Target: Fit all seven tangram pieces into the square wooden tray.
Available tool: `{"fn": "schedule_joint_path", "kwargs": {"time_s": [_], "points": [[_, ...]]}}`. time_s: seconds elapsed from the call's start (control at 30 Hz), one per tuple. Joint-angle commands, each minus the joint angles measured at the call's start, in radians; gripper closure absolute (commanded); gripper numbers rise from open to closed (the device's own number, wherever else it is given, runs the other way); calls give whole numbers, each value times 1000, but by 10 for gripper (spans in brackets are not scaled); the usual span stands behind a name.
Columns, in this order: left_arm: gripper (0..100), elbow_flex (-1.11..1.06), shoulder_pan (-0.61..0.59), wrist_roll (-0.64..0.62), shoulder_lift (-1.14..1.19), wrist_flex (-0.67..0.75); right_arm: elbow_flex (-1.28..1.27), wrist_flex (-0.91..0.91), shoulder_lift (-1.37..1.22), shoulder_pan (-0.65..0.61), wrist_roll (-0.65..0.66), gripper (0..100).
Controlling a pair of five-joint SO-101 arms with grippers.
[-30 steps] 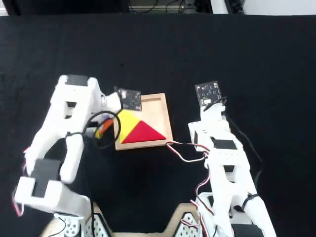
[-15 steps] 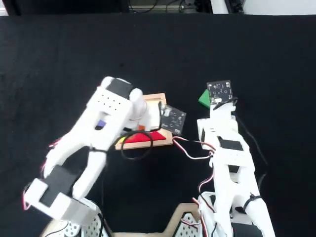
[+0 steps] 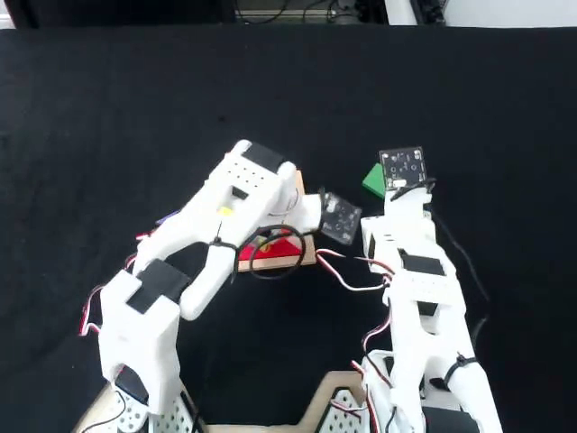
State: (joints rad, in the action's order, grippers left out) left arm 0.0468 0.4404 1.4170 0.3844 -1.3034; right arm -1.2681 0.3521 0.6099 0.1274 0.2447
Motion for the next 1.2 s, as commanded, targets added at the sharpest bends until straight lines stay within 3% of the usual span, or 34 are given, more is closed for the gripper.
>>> {"fn": "schedule_joint_path", "kwargs": {"time_s": [0.0, 0.1, 0.37, 0.47, 0.6, 0.7, 0.8, 0.93, 1.03, 1.17], "points": [[757, 102, -19, -80, -12, 8, 44, -18, 30, 12, 0, 986], [656, 111, -36, -80, -14, 8, 44, -17, 28, 11, 2, 986], [665, 114, -53, -87, -21, 0, 44, -17, 28, 8, 3, 986], [666, 232, -76, -121, -124, -176, 44, -17, 31, 9, 0, 986], [667, 427, -150, -275, -325, -434, 44, -17, 33, 8, 0, 986], [668, 427, -280, -545, -457, -448, 45, -15, 33, 5, 0, 986], [668, 303, -449, -796, -566, -446, 50, -9, 33, 5, 8, 987], [668, -51, -648, -1022, -690, -377, 122, 69, 35, 3, 72, 987], [668, -383, -762, -1091, -833, -176, 312, 330, 35, -51, 107, 987], [668, -814, -854, -1206, -1057, 106, 564, 649, 28, -239, 172, 987]]}}
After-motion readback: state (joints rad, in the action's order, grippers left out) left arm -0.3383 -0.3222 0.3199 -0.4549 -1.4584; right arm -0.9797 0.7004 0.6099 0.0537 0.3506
